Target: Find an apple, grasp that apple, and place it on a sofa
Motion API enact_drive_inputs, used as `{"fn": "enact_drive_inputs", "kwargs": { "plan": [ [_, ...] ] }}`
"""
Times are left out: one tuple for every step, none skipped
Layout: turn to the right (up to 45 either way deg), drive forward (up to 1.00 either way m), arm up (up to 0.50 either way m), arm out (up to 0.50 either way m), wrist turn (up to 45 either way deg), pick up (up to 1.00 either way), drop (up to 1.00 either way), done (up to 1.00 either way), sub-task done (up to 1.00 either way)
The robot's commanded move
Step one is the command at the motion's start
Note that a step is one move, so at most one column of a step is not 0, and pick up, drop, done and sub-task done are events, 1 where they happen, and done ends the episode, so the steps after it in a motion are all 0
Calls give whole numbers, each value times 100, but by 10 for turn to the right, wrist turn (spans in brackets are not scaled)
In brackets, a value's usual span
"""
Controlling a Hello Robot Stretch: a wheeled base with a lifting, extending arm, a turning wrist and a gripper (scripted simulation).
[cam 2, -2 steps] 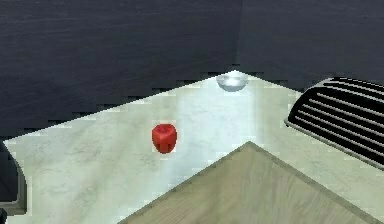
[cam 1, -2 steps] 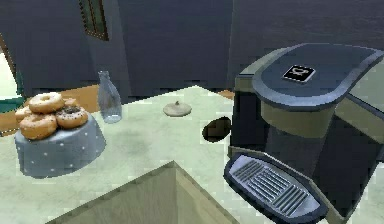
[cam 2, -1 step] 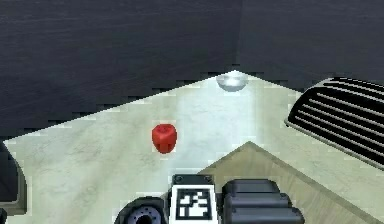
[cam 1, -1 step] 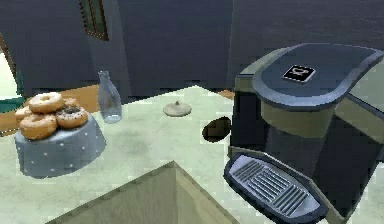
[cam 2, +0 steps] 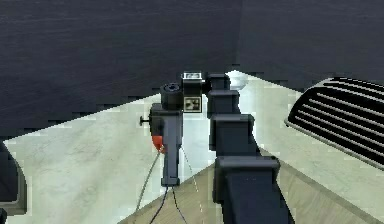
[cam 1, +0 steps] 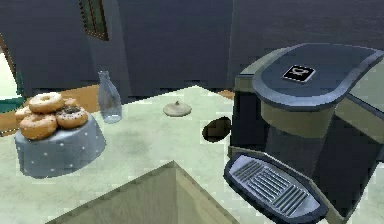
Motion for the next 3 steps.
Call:
{"fn": "enact_drive_inputs", "kwargs": {
  "plan": [
    [0,0,0,0,450,0,0,0,0],
    [0,0,0,0,450,0,0,0,0],
    [0,0,0,0,450,0,0,0,0]
  ]
}}
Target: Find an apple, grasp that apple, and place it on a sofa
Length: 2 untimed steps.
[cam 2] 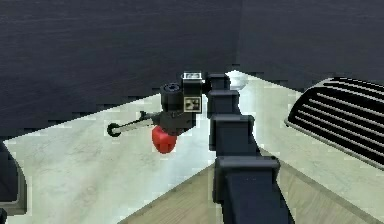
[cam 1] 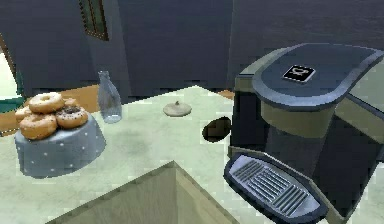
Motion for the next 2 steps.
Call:
{"fn": "enact_drive_inputs", "kwargs": {
  "plan": [
    [0,0,0,0,270,0,0,0,0],
    [0,0,-10,0,0,0,0,0,0]
  ]
}}
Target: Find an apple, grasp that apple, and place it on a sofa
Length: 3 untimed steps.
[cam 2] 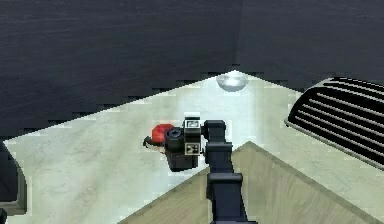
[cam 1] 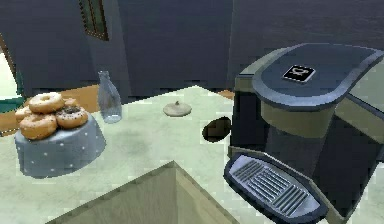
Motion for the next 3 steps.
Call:
{"fn": "enact_drive_inputs", "kwargs": {
  "plan": [
    [0,0,0,0,0,100,0,0,0],
    [0,0,10,0,0,0,0,0,0],
    [0,0,0,0,-450,0,0,0,0]
  ]
}}
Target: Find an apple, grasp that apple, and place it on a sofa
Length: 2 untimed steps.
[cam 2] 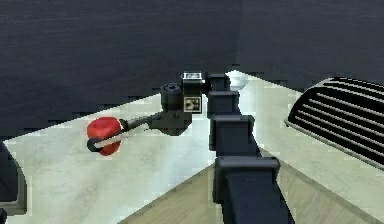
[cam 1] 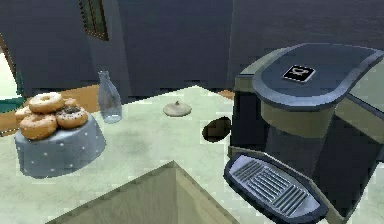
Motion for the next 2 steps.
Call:
{"fn": "enact_drive_inputs", "kwargs": {
  "plan": [
    [0,0,0,0,-450,0,0,0,0],
    [0,0,0,0,-210,0,0,0,0]
  ]
}}
